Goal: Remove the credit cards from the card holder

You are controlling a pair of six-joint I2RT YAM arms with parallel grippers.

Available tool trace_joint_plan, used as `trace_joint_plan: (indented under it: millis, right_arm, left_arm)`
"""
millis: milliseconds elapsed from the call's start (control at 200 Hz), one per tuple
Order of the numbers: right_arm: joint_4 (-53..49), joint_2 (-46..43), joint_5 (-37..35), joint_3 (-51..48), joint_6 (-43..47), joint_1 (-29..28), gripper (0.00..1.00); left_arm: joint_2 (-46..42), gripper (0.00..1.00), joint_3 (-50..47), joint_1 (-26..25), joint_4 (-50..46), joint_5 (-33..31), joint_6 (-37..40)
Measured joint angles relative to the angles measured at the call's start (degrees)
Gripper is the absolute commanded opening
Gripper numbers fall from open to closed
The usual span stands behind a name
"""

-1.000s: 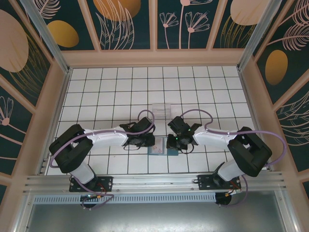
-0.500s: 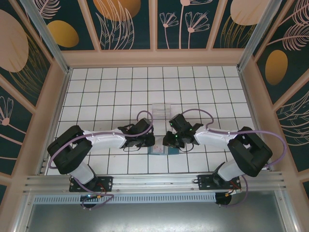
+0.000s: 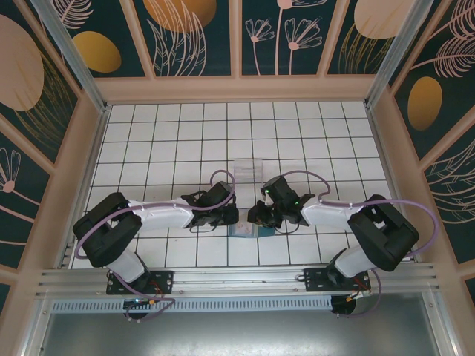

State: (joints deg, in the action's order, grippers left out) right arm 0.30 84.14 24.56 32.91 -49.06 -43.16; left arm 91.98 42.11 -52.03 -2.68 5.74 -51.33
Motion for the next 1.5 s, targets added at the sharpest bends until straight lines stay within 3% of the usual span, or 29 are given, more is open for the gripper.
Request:
trace_joint_plan:
  millis: [996, 1496]
  right_arm:
    - [1.4, -2.2, -0.6, -2.7, -1.0, 1.5, 0.24]
    - [3.3, -1.4, 0.7, -2.9, -1.1, 1.5, 0.23]
  left_arm:
    - [1.3, 0.25, 0.7, 0.0, 0.4, 0.5, 0.1]
    - [1.7, 0.23, 0.9, 0.2, 0.9, 1.4, 0.1]
